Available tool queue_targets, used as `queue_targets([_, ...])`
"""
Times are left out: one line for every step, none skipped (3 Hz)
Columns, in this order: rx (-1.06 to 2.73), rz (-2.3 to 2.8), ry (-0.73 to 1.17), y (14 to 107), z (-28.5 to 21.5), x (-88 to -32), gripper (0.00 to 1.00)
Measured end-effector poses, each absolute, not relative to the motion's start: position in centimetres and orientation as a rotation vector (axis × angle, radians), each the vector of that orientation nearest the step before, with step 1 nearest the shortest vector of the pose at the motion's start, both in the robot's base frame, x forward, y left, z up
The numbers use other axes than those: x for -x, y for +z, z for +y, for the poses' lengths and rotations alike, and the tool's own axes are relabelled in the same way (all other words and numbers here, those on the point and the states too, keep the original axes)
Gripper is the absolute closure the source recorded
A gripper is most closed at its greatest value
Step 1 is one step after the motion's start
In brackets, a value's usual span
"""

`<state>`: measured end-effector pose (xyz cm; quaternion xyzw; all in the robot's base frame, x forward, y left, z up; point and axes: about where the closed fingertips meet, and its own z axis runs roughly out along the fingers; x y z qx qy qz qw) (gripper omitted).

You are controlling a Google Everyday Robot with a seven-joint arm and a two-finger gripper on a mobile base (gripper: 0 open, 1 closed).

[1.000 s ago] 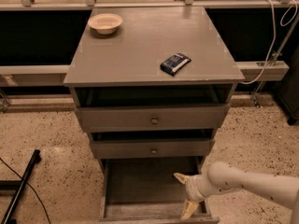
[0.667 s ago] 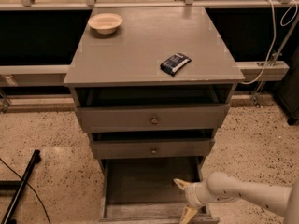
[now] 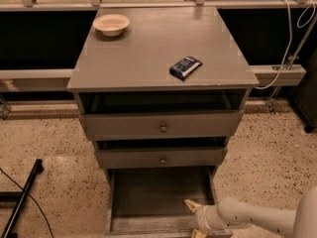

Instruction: Close bottom drawer

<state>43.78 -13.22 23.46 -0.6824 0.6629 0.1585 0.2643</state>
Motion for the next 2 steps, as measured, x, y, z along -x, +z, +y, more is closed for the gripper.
queue_targets([1.818,1.808,0.391,21.5,-12.8,-44.2,0.0])
queue_targets([1.797,1.821,0.375,19.9,-12.3,-45.3,0.16])
